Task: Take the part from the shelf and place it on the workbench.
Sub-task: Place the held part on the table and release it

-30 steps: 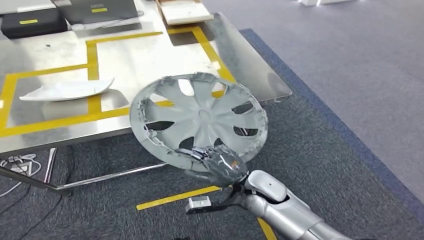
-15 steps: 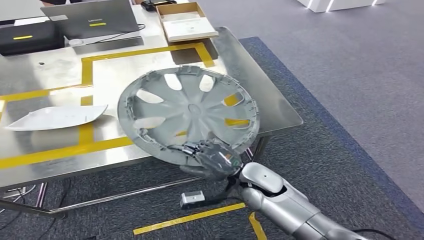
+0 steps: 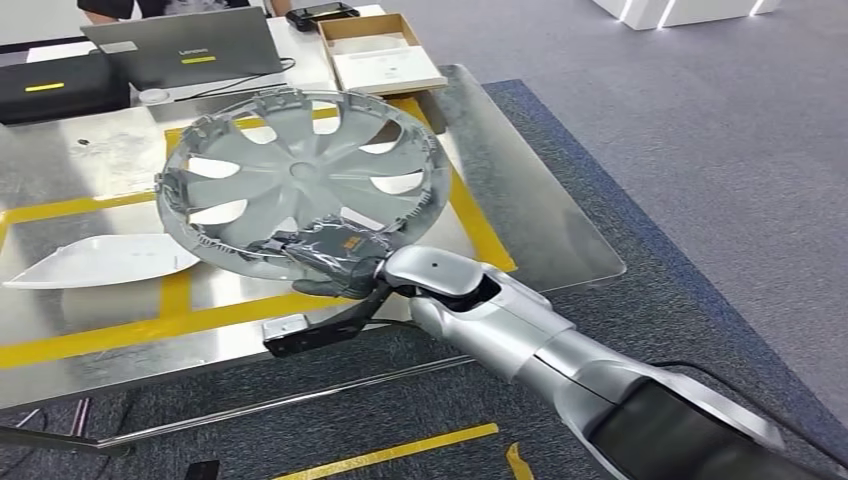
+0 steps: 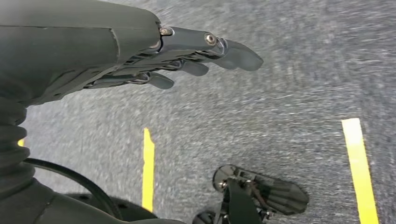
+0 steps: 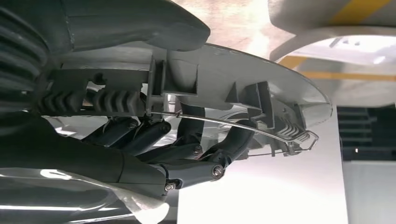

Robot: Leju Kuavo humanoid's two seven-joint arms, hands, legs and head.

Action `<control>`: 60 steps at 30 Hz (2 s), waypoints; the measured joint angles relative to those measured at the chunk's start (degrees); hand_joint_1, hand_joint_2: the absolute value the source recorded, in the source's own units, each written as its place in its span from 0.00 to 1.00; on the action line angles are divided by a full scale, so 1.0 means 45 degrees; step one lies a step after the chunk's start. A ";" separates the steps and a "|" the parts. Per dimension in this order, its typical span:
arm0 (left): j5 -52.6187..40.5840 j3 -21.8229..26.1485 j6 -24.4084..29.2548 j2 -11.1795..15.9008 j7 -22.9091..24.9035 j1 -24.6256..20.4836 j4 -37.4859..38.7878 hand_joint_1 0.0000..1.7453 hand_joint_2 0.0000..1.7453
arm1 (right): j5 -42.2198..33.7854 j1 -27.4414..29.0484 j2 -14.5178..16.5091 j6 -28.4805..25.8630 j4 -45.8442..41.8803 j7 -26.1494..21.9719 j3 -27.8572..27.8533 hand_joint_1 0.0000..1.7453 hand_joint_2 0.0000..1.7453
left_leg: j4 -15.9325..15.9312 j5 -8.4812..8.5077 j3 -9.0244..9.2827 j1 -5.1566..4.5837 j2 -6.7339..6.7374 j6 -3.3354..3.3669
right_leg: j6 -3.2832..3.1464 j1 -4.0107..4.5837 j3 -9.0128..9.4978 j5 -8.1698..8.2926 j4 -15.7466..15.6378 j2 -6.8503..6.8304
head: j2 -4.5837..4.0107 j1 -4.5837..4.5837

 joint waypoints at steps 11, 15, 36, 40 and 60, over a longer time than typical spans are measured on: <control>-0.0033 -0.0488 -0.0808 -0.0033 -0.0233 -0.0142 0.0000 0.00 1.00 | -0.0876 -0.0808 0.0665 0.1036 0.3056 0.0789 0.0921 1.00 1.00 | -0.0031 -0.0320 0.0356 -0.0050 -0.0091 0.0244 | -0.0266 0.0184 -0.0668 0.0491 0.0572 -0.0087 | 0.0001 0.0034; -0.0080 -0.0586 -0.0845 -0.0072 -0.0294 -0.0184 0.0000 0.00 1.00 | -0.1018 -0.0985 0.0813 0.1049 0.3488 0.0871 0.1036 1.00 1.00 | 0.0023 -0.0378 0.0277 -0.0041 -0.0017 0.0032 | -0.0374 0.0230 -0.0313 0.0433 -0.0110 -0.0095 | 0.0000 0.0012; 0.0798 -0.0524 -0.0033 -0.0028 -0.0625 -0.0154 0.0000 0.00 0.00 | -0.2747 -0.2013 -0.0499 -0.4036 0.2472 -0.1668 -0.1839 0.00 0.00 | 0.0101 -0.0166 0.0200 0.0126 0.0028 0.0225 | 0.0187 0.0031 -0.1616 -0.1430 0.3260 -0.0075 | 0.0000 0.0097; 0.0806 -0.0432 -0.0033 -0.0040 -0.0623 -0.0145 0.0000 0.00 0.00 | -0.2752 -0.1659 -0.0676 -0.4037 0.1800 -0.1683 -0.2216 0.00 0.00 | 0.0115 -0.0175 0.0225 0.0099 -0.0012 0.0220 | 0.0064 0.0041 -0.1030 -0.0344 0.1875 -0.0077 | 0.0000 0.0108; 0.3270 0.2051 -0.0109 -0.0446 -0.2584 0.0202 0.0000 0.00 0.00 | -0.5389 1.0688 -0.2762 -0.6804 -1.5717 -0.4350 -0.4948 0.00 0.00 | -0.0047 -0.1071 0.1409 -0.0006 -0.0062 0.0011 | 0.0019 0.0107 -0.0147 0.0604 -0.0051 -0.0348 | 0.0000 -0.0018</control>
